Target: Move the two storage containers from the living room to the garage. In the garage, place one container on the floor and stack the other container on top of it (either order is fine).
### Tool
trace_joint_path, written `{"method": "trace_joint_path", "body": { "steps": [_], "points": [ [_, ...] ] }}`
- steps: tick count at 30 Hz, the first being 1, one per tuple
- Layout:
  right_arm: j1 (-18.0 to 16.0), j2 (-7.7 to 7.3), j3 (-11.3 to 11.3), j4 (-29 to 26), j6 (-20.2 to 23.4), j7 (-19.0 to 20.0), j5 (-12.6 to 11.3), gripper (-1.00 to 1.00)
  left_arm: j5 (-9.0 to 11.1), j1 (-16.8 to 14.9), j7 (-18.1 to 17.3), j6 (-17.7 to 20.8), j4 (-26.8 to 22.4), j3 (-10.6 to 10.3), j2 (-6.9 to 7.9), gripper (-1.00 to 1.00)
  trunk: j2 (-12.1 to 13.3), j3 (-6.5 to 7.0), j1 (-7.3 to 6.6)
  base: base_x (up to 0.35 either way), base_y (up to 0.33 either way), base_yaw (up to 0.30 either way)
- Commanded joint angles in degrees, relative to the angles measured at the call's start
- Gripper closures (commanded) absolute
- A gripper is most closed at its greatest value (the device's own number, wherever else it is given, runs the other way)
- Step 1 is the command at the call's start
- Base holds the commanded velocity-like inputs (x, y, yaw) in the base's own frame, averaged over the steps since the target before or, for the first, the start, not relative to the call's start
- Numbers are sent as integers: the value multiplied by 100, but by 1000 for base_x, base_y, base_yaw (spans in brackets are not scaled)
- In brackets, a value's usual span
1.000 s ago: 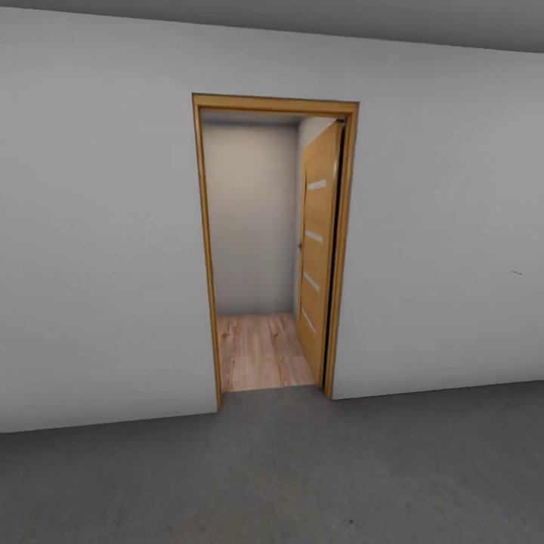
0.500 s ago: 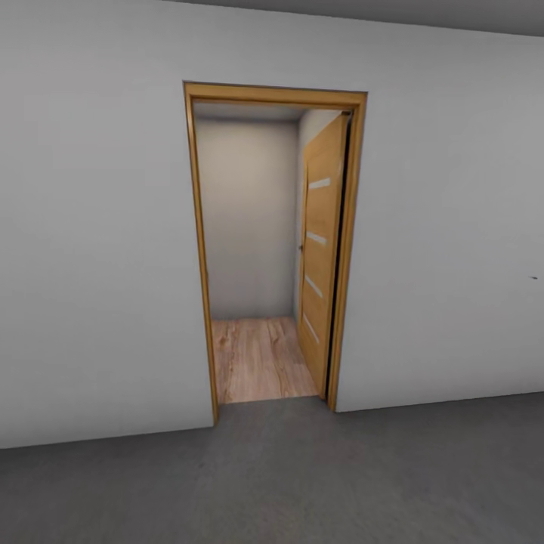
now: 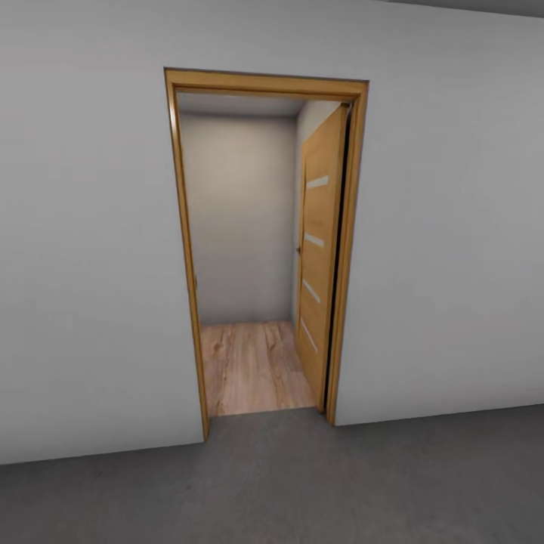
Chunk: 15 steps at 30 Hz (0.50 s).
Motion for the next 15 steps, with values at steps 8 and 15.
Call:
{"method": "trace_joint_path", "body": {
  "steps": [8, 15],
  "points": [
    [-7, 3, 48, 15, -27, 3, -40, -100, 46, -4, 6, -25, 5, -49, 4, -100, -5, -8, 3, 299, -136, 0],
    [-7, 3, 48, 15, -27, 3, -39, -100, 45, -4, 6, -26, 6, -49, 4, -100, -5, -8, 3, 298, -136, 0]
  ]
}}
